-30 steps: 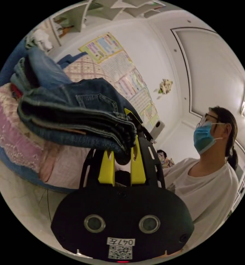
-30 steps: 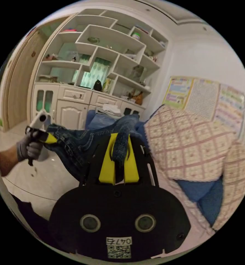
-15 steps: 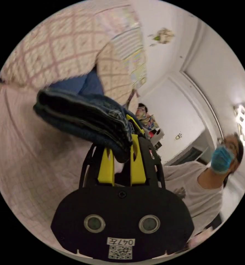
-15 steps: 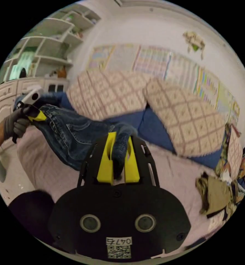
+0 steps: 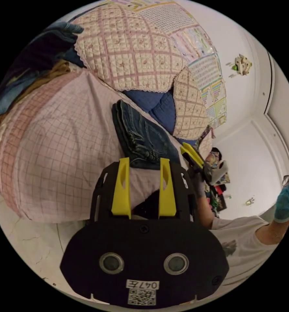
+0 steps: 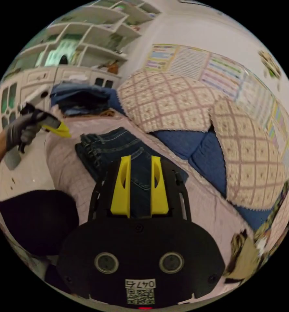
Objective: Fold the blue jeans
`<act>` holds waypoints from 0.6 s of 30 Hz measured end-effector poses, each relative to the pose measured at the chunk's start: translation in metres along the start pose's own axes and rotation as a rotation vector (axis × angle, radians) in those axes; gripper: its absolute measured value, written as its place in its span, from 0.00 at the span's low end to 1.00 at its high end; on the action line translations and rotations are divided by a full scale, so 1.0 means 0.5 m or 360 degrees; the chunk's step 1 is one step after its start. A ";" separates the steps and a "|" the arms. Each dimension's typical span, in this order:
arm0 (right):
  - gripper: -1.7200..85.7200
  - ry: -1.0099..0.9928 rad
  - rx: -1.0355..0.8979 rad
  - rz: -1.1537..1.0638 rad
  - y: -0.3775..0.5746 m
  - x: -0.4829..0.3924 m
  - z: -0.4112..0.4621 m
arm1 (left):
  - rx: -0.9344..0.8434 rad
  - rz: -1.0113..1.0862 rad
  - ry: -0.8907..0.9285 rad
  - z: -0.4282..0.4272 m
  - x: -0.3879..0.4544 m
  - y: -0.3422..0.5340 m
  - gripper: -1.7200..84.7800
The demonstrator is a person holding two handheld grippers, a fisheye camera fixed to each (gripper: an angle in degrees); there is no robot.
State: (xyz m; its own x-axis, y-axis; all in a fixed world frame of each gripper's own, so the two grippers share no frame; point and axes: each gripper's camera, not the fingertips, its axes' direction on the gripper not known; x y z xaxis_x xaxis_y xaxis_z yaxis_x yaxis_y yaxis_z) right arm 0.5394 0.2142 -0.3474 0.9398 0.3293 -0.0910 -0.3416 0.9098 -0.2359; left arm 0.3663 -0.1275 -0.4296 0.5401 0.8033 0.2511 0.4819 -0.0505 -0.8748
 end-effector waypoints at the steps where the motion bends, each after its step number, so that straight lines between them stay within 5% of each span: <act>1: 0.08 0.0013 -0.0008 -0.0133 -0.007 -0.044 0.001 | 0.0007 0.0018 -0.0042 0.004 0.012 0.005 0.17; 8: 0.07 -0.0132 0.0055 -0.0496 -0.011 -0.210 -0.018 | 0.0094 0.0050 -0.0087 0.019 0.053 0.043 0.17; 18: 0.07 -0.0241 -0.0082 -0.0436 -0.010 -0.268 0.003 | 0.0202 -0.0134 0.0006 -0.048 -0.031 0.057 0.18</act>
State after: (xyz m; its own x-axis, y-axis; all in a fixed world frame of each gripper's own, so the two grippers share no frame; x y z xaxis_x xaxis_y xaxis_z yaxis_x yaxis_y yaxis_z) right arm 0.4151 0.1657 -0.3323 0.9856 0.1114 0.1271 -0.0720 0.9571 -0.2807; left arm 0.3880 -0.1557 -0.4488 0.5042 0.7992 0.3272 0.4344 0.0927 -0.8959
